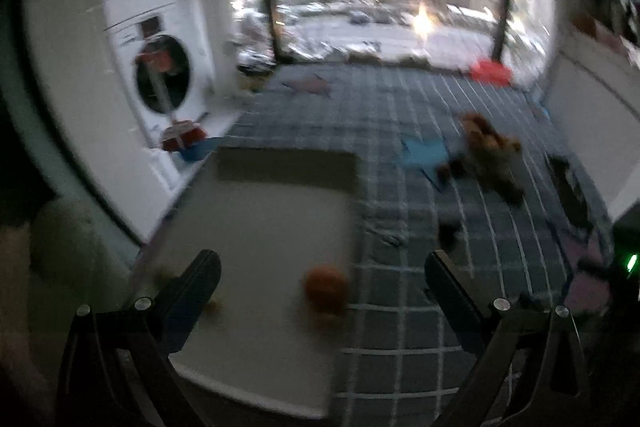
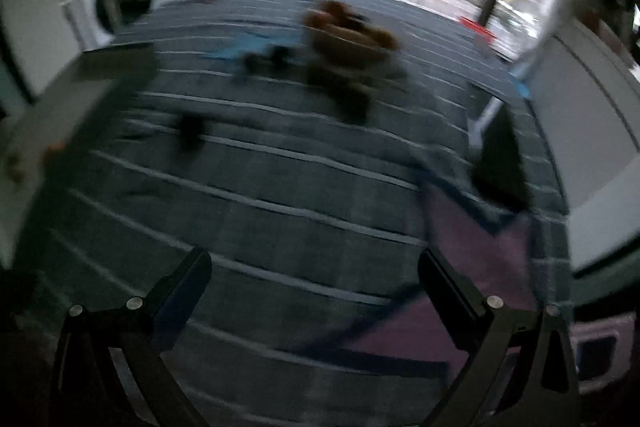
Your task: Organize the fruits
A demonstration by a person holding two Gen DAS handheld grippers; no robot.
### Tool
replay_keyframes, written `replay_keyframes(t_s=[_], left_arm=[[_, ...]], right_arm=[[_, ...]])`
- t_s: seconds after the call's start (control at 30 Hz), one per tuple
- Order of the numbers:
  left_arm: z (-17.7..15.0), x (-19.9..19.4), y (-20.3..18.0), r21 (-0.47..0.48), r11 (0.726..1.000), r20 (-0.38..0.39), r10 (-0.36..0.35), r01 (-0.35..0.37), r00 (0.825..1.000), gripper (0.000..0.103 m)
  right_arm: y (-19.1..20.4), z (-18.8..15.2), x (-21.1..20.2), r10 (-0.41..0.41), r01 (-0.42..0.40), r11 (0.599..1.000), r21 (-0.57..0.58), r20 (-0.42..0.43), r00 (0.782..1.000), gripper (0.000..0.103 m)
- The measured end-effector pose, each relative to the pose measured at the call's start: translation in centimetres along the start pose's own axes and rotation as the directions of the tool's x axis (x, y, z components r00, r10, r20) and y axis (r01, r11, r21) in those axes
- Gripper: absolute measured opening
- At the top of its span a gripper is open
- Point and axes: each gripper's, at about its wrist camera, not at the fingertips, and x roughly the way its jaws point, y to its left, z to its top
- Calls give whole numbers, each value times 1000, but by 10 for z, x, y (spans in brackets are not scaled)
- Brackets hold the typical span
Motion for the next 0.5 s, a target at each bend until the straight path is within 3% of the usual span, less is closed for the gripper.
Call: replay_keyframes(t_s=[0.17,0.3,0.47,0.5], left_arm=[[-1,37,-68,147,988,-42,-42,48,998,102],[8,67,-93,172,983,-90,-46,61,995,102],[16,99,-109,181,982,-140,-32,58,990,102],[15,104,-113,182,981,-146,-34,60,989,93]], right_arm=[[-43,-16,4,-18,21,997,76,-37,999,103],[-58,-25,7,29,-26,993,116,-17,999,103],[-67,17,21,87,-86,984,154,3,996,103],[-68,27,27,102,-102,981,166,8,995,103]])
